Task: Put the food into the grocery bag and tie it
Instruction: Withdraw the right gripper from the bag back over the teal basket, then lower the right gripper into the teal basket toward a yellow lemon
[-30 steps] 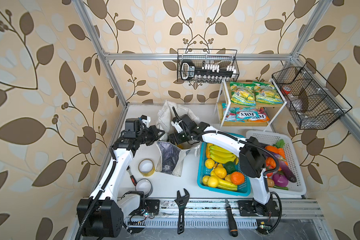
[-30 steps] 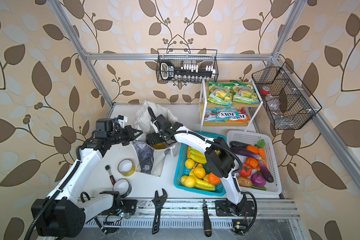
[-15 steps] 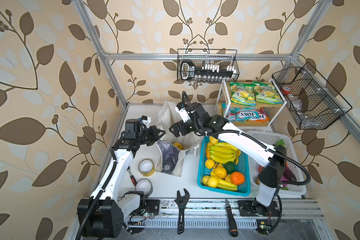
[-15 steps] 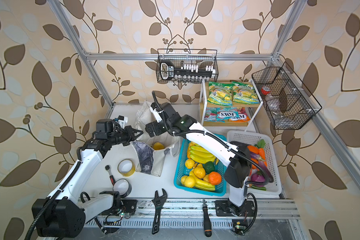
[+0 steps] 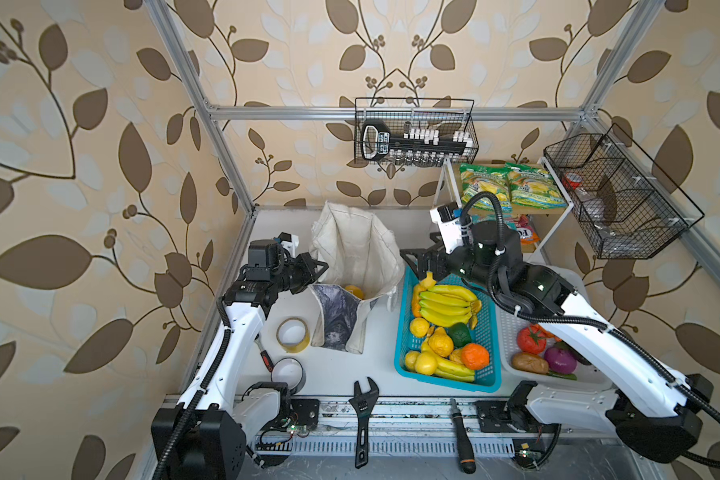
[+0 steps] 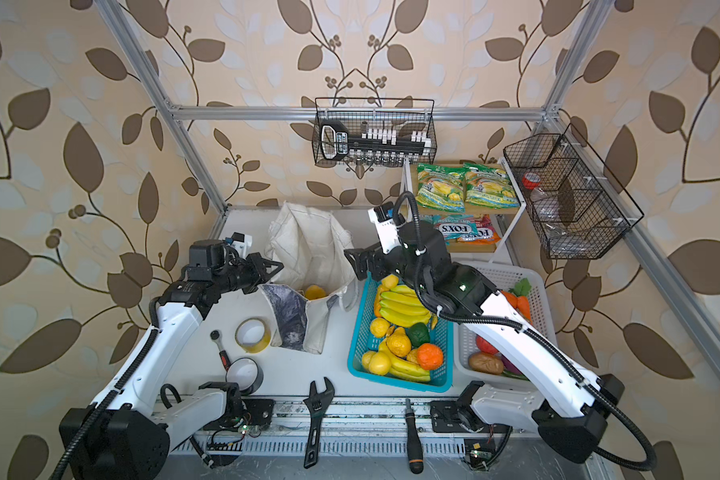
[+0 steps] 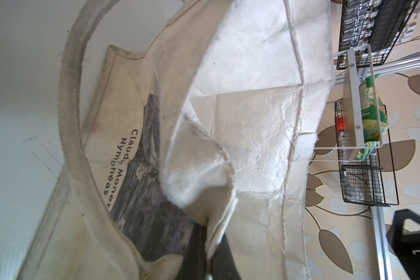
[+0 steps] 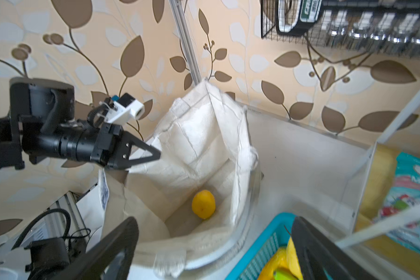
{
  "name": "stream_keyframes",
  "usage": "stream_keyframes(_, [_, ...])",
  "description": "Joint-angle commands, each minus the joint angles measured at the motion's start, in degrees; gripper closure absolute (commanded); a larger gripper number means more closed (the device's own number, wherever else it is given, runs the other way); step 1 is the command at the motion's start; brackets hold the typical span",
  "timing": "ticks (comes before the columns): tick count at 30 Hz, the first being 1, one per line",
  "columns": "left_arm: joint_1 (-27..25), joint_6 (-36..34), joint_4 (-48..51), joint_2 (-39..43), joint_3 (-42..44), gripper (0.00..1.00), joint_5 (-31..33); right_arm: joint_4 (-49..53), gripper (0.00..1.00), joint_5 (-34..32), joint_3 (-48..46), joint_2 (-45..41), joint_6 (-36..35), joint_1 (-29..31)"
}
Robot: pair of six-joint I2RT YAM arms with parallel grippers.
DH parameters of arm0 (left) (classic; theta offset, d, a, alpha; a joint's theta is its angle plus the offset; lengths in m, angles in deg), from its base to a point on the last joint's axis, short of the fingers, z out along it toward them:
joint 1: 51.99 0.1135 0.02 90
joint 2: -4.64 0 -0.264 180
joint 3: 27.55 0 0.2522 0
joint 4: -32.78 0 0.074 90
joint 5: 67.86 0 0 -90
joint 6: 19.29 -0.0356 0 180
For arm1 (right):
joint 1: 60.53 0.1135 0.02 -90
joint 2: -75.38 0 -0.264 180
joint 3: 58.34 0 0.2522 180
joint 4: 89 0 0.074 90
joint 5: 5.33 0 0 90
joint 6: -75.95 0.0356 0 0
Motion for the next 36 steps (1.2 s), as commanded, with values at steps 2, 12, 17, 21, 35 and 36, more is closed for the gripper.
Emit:
stream_keyframes(2, [0.1, -2.19, -0.43, 0.84, -2.75, 1.0, -1.85, 8.43, 0.0, -3.21, -8.66, -8.22, 3.67, 0.2])
stream_keyframes(12, [0.15, -2.37, -0.7, 0.28, -2.15, 1.0, -3.09, 20.1, 0.03, -8.19, -24.04, -15.72, 13.5, 0.48])
stream_keyframes(17, [0.08, -3.18, -0.31, 0.26, -2.68, 1.0, -4.18, 15.71, 0.13, -3.35, -30.75, -14.01, 15.05, 1.41])
stream_keyframes(21, [0.13, -3.73, -0.27, 0.01, -2.56, 1.0, -4.74, 12.47, 0.12, -3.32, -32.53, -11.26, 16.98, 5.44])
stream_keyframes(35, [0.1, -3.16, -1.25, -0.53, -1.62, 1.0, -5.59, 7.43, 0.22, -0.9, -36.68, -9.91, 28.69, 17.41])
stream_keyframes(36, [0.13, -3.04, -1.42, -0.62, -1.56, 1.0, -5.68, 7.15, 0.22, -0.86, -36.8, -9.66, 28.75, 17.58])
